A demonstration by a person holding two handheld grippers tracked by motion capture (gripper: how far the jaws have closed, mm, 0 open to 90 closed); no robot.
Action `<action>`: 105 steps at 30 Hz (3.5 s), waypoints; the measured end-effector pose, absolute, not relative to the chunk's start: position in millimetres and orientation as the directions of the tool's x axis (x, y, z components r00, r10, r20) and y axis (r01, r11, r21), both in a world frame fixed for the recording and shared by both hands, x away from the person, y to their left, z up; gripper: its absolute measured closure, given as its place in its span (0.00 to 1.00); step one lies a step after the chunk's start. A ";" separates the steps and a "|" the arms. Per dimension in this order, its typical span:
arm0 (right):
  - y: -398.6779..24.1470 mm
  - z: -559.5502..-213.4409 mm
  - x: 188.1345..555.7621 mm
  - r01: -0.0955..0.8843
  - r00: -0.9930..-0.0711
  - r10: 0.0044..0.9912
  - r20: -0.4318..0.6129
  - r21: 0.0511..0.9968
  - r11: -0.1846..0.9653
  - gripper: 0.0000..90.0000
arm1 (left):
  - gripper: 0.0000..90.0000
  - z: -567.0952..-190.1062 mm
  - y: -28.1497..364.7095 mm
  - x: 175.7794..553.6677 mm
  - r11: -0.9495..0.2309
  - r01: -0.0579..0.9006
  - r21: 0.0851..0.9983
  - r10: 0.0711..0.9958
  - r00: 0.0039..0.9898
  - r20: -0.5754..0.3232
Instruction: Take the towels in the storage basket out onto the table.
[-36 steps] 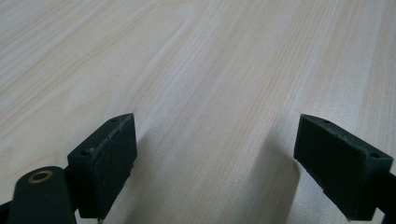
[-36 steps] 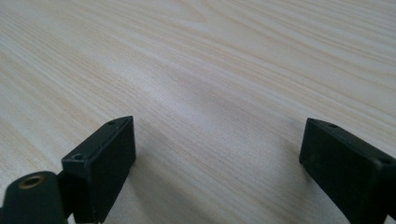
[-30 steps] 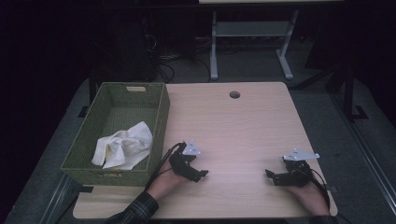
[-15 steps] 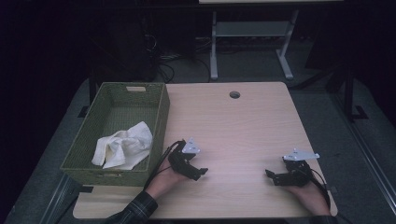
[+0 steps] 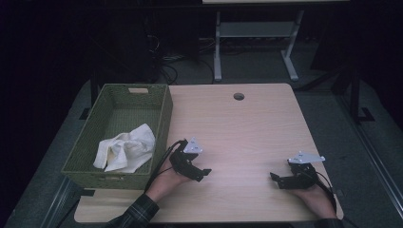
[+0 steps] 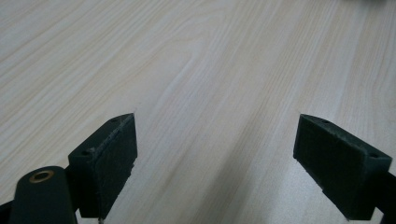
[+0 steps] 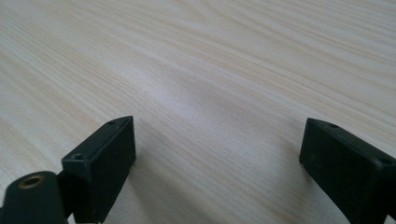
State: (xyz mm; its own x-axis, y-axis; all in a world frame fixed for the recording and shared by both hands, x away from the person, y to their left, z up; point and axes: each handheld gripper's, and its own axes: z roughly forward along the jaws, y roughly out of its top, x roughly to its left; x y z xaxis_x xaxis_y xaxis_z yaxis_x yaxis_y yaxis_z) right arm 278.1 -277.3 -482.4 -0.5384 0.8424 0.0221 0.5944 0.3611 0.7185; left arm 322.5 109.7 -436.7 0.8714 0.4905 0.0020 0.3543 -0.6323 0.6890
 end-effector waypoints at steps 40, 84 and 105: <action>-276.5 -483.5 280.8 0.628 -0.502 0.864 0.027 0.698 0.343 0.00 | 0.15 -398.5 105.9 331.8 -0.640 0.349 0.685 0.456 0.890 -0.027; -276.8 -483.4 280.6 0.628 -0.505 0.863 0.029 0.698 0.344 0.00 | 0.16 -346.4 144.4 347.8 -0.597 0.352 0.720 0.459 0.887 -0.053; -276.8 -483.4 280.6 0.628 -0.505 0.863 0.029 0.698 0.344 0.00 | 0.16 -335.0 183.5 351.5 -0.576 0.381 0.723 0.506 0.861 -0.051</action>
State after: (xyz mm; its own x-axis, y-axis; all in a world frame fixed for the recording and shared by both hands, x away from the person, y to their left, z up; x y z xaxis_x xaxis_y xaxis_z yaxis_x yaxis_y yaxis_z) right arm 280.6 -276.8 -483.4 -0.5051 0.8626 0.0292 0.6277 0.3439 0.6984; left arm 351.5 183.5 -335.0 0.8608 0.5063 -0.0507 0.3813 -0.5758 0.7232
